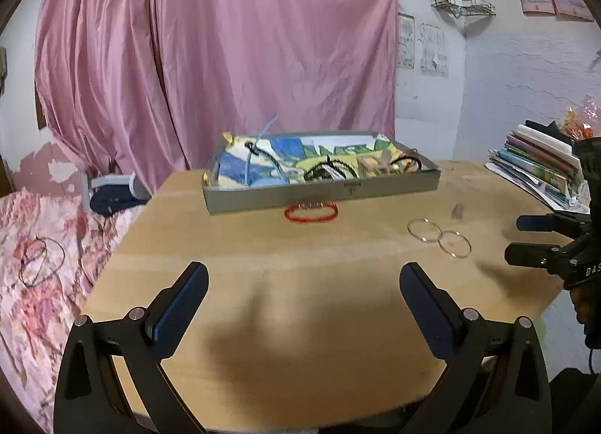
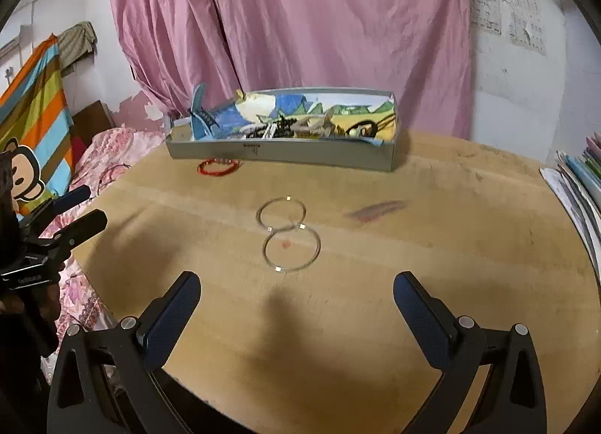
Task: Organize jewelry
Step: 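Open and withdraw both tools from the tray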
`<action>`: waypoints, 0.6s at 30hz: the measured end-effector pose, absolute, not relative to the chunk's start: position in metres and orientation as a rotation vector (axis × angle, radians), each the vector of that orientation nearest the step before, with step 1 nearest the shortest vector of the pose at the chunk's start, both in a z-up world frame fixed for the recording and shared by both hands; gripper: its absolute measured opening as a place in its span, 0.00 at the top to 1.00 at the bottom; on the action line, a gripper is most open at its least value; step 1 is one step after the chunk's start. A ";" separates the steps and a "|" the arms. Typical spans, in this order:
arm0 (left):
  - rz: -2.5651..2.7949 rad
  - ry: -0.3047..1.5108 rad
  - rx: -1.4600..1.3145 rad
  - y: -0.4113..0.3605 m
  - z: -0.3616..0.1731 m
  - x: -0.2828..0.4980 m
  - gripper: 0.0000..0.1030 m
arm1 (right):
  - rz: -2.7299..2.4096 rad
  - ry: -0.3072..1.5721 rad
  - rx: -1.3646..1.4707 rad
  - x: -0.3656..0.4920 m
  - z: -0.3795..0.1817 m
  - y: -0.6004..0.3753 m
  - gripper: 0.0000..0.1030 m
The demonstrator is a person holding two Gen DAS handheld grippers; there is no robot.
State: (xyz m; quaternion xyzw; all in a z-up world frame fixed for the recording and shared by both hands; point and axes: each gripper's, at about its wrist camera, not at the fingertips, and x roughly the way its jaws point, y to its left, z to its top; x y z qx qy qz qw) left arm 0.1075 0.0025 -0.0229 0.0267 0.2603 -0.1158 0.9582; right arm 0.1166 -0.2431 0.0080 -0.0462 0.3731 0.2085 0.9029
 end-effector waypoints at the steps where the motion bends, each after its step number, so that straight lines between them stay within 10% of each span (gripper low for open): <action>1: -0.235 0.531 0.050 0.003 -0.024 0.106 0.03 | 0.431 0.773 -0.098 0.115 0.007 -0.242 0.00; 18: -0.213 0.650 0.060 0.013 -0.031 0.140 0.03 | 0.409 0.810 -0.117 0.123 -0.008 -0.243 0.00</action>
